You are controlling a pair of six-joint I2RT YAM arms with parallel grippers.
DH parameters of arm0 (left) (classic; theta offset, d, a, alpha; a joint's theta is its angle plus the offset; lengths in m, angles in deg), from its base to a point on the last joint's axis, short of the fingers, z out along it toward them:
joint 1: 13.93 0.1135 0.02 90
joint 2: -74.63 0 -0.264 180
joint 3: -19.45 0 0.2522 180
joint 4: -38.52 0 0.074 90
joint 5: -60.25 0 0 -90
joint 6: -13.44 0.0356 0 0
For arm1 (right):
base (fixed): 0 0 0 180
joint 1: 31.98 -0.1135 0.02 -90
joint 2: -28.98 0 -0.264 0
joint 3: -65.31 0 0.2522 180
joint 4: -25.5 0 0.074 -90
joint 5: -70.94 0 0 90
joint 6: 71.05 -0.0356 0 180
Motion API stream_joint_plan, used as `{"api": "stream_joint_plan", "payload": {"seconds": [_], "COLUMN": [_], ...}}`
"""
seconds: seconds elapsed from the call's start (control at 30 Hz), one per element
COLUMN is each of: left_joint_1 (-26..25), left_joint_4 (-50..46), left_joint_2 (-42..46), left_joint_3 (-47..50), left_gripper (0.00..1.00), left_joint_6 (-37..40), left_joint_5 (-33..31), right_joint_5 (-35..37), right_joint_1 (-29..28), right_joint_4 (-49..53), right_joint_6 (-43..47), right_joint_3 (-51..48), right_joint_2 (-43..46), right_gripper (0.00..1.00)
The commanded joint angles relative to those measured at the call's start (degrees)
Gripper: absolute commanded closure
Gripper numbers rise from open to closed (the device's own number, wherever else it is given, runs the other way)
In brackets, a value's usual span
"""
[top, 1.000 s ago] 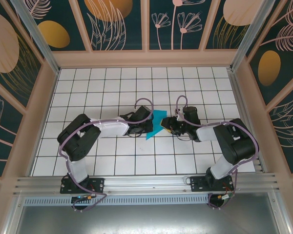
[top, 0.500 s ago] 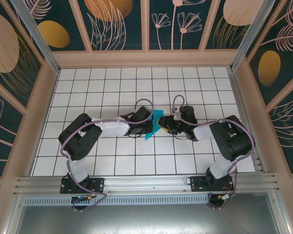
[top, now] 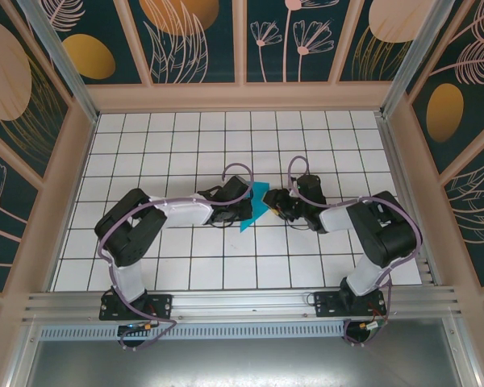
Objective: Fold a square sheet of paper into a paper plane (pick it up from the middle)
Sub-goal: Fourth fold the wing at the center of the table.
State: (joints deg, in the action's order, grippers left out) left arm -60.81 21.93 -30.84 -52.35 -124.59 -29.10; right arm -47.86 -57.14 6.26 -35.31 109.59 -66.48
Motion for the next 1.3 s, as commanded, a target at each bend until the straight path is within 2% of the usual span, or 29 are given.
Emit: {"api": "stream_joint_plan", "payload": {"seconds": [0.0, 0.17, 0.93, 1.27], "left_joint_1": [0.4, 1.2, 2.9, 2.8], "left_joint_4": [0.7, -2.8, -1.7, -1.7], "left_joint_2": [4.9, 3.4, -2.4, -2.6], "left_joint_3": [0.2, -2.1, -1.8, -1.5], "left_gripper": [0.89, 0.90, 0.92, 0.92], "left_joint_6": [2.3, 3.4, 3.3, 3.1], "left_joint_5": [-2.4, -5.0, -2.8, -2.7], "right_joint_5": [2.9, 3.1, -3.2, -7.1], "right_joint_1": [0.4, 0.5, -0.7, -1.9], "right_joint_4": [4.8, 5.2, -0.5, -1.2], "right_joint_6": [2.4, 1.9, 0.3, 3.4], "right_joint_3": [1.8, 1.5, 3.9, 6.2], "right_joint_2": [1.6, 1.6, -3.4, -5.3], "right_gripper": [0.56, 0.56, 0.54, 0.55]}}
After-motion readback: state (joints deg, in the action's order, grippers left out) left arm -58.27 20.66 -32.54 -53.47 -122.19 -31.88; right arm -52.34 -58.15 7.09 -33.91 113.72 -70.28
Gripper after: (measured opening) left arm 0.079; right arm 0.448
